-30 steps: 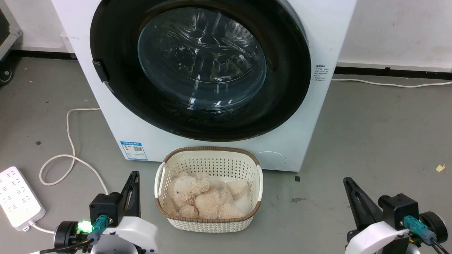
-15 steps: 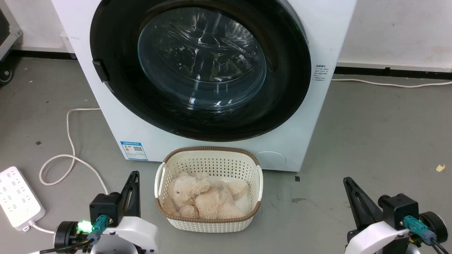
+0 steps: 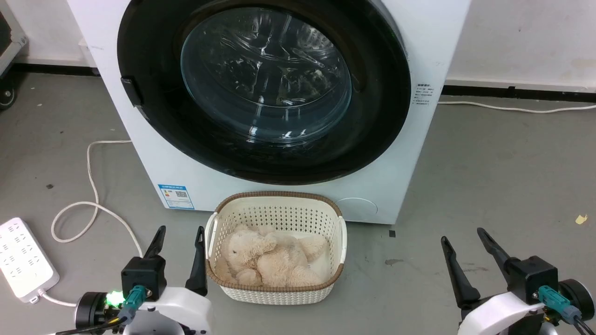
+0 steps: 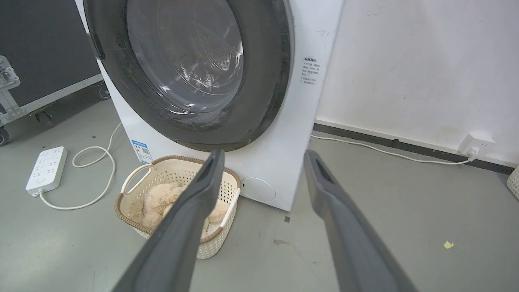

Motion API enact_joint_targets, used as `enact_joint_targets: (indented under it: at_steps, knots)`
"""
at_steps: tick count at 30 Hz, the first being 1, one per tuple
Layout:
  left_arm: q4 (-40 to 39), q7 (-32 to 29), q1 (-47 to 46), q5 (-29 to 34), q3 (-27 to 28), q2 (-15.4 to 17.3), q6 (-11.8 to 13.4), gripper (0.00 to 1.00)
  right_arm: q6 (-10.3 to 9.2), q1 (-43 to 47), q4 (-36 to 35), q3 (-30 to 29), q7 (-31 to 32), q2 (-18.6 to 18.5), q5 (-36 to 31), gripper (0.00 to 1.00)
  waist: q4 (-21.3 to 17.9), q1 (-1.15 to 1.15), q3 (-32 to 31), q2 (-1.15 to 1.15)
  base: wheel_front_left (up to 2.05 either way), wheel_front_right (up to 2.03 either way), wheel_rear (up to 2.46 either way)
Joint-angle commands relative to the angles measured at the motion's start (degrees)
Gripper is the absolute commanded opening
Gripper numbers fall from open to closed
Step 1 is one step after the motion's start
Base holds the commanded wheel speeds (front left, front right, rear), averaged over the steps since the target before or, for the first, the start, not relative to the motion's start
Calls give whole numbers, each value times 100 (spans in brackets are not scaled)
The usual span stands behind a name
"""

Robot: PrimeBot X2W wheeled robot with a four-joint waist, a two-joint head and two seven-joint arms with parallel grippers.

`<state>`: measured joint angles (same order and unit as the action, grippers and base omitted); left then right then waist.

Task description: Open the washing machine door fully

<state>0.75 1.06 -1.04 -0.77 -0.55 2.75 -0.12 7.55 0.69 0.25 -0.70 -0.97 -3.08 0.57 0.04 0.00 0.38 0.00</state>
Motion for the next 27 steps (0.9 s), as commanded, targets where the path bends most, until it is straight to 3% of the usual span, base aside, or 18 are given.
enact_joint_targets:
  at_steps: [1, 17, 18, 19, 20, 27]
  knots:
    - [32, 61, -6, -52, -11, 1, 7, 100, -1, 1, -43, -19, -69, 2, 44, 100, 8, 0, 21, 0, 0, 0, 0]
    - [-15, 240, -163, -142, -89, 3, 13, 100, -1, -286, -119, -67, -247, -46, 105, 100, 115, 0, 417, 0, 0, 0, 0]
    - [-21, 252, -177, -150, -89, 3, 14, 100, -2, -328, -119, -65, -251, -68, 135, 82, 123, 0, 446, 0, 0, 0, 0]
    - [-28, 264, -190, -157, -89, 3, 15, 100, -2, -376, -126, -67, -251, -90, 175, 28, 132, 0, 479, 0, 0, 0, 0]
    - [-36, 276, -204, -165, -90, 3, 15, 100, -2, -426, -133, -75, -245, -110, 221, 0, 141, 0, 511, 0, 0, 0, 0]
    - [-101, 360, -295, -208, -107, 4, 19, 100, -2, -858, -77, -279, -78, -203, 684, 0, 195, 0, 722, 0, 0, 0, 0]
